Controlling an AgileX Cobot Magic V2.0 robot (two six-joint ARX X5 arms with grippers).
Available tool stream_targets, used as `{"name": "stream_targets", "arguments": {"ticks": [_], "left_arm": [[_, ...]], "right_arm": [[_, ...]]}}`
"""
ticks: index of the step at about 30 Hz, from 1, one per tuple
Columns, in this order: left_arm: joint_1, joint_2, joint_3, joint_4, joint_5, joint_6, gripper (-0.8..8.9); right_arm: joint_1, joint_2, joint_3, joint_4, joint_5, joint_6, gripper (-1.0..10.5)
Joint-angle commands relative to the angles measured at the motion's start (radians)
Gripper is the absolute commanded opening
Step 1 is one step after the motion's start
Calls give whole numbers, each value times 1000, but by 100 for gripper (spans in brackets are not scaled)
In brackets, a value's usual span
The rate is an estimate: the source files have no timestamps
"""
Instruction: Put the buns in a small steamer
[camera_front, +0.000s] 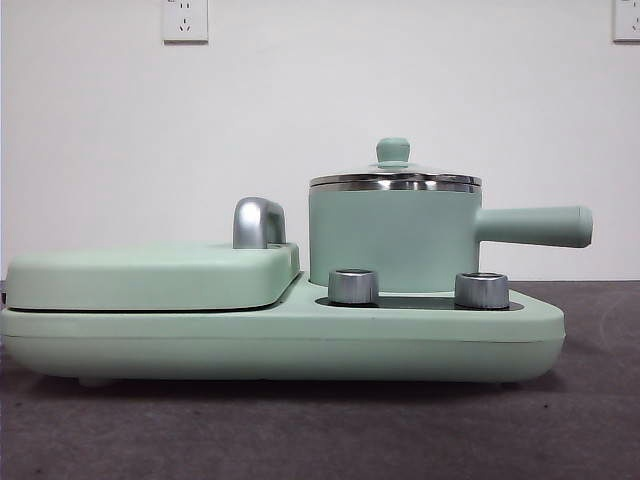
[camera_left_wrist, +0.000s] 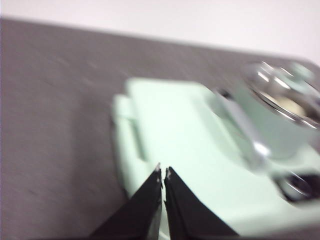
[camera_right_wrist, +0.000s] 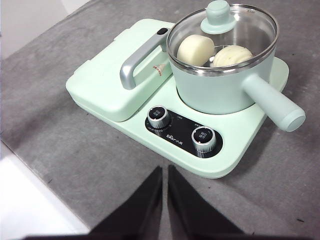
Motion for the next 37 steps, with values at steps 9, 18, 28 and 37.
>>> {"name": "stream_targets", "arguments": {"ticks": [9,18,28,37], "left_arm": [[172,-164,-363,317,-27,73,10],[207,-219,-451,340,-140,71,10],[206,-219,-483,341,-140,71,10],[206,-219,-492,369,-140,71,10]], "right_arm": [[5,2,7,8,0,-4,16],[5,2,7,8,0,-4,16],[5,2,7,12,0,-4,16],[5,2,7,12,0,-4,16]]}}
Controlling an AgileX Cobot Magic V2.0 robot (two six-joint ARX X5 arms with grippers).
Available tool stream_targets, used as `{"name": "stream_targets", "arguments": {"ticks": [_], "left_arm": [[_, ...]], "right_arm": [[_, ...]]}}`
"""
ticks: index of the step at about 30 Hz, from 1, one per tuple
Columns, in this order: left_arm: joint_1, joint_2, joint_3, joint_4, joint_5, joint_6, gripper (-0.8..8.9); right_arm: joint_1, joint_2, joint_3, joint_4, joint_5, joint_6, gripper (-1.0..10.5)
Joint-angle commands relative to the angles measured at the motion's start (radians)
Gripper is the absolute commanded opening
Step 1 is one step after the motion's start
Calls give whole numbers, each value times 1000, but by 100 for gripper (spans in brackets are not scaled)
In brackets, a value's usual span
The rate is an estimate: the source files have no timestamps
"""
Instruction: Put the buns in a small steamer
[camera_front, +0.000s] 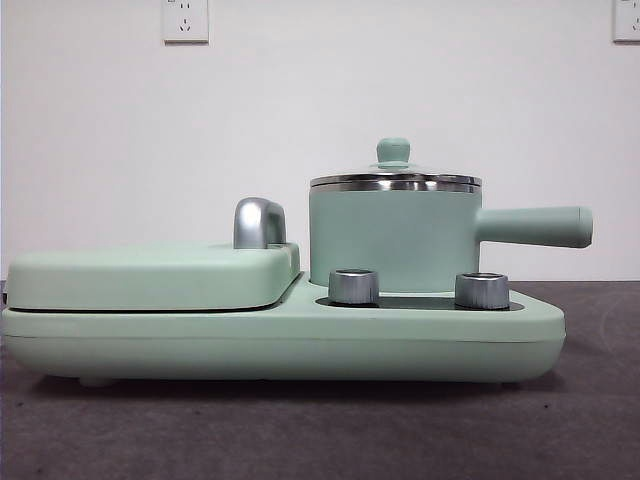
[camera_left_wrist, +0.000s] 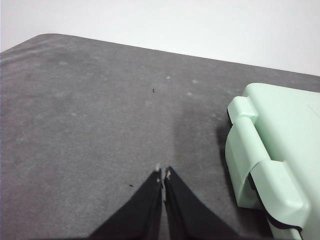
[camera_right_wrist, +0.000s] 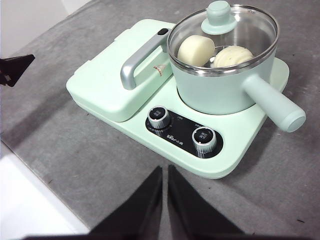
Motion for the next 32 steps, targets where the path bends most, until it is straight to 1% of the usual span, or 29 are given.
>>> {"name": "stream_targets", "arguments": {"ticks": [1,6,8,11,13,15,17,22,24,26,28,30,32], "left_arm": [[0,-2,-20,2,-5,6,10],[0,-2,-20,2,-5,6,10],[0,-2,-20,2,-5,6,10],[0,-2,-20,2,-5,6,10],[0,-2,-20,2,-5,6,10],[0,-2,-20,2,-5,6,10],[0,-2,-20,2,-5,6,10],[0,-2,-20,2,-5,6,10],[0,-2,-20,2,-5,6,10],[0,-2,-20,2,-5,6,10],[0,-2,-20,2,-5,6,10],[0,-2,-20,2,-5,6,10],[0,-2,-20,2,-5,6,10]], "right_arm": [[5,2,7,11,0,-4,16],[5,0,6,14,0,-4,16],[-11,-16,6,15,-1,-4,16],[-82,-34,0,24,-5,-4,16],[-156,-57,-23,52,-2,-4,16],[-227,-88,-68,116,0,-4,16],[-291,-126,-136,219,-1,-4,16],[-419,-237,-371,573,1,-10,16],[-456,-274,-448,654,1,-12,16],[-486,-306,-500,671,1,-17,16],[-509,-335,-539,668,7,-43,16],[-520,-351,-572,677,32,-64,16],[-521,-351,-596,682,61,-68,16]]}}
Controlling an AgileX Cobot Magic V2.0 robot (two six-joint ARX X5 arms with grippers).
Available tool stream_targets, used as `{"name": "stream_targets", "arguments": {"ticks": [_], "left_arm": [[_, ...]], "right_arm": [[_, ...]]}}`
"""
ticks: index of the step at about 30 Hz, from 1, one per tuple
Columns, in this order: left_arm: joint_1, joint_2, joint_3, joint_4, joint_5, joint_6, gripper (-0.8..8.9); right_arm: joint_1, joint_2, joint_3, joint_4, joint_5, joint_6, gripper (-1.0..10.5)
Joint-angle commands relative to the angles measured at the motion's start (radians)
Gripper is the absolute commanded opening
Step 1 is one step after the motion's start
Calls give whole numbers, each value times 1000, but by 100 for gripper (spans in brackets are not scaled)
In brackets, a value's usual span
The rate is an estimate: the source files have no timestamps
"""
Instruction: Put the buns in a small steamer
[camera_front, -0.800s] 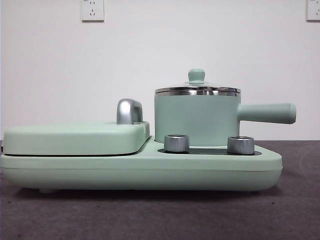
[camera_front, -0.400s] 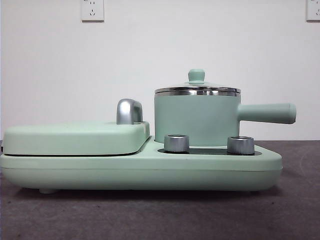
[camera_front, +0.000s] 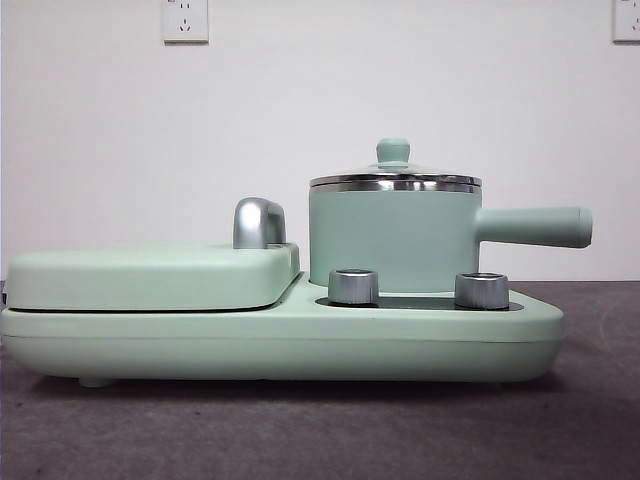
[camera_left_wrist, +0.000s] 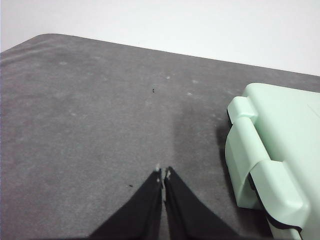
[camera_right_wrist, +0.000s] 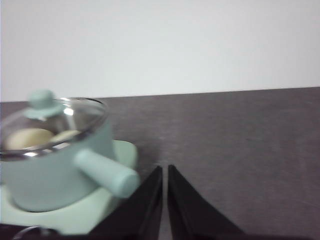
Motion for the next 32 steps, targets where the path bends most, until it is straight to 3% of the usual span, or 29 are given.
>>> {"name": "stream_targets", "arguments": {"ticks": [1,9,32], "left_arm": [[0,-2,-20,2,-4,6,10],[0,-2,-20,2,-4,6,10],[0,-2,-19,2,-4,6,10]], "right_arm": [[-1,-1,-25,13,43,-33,16],[-1,-1,-108,34,164,-117,16],[-1,-1,-160,33,156,-132,16]]}}
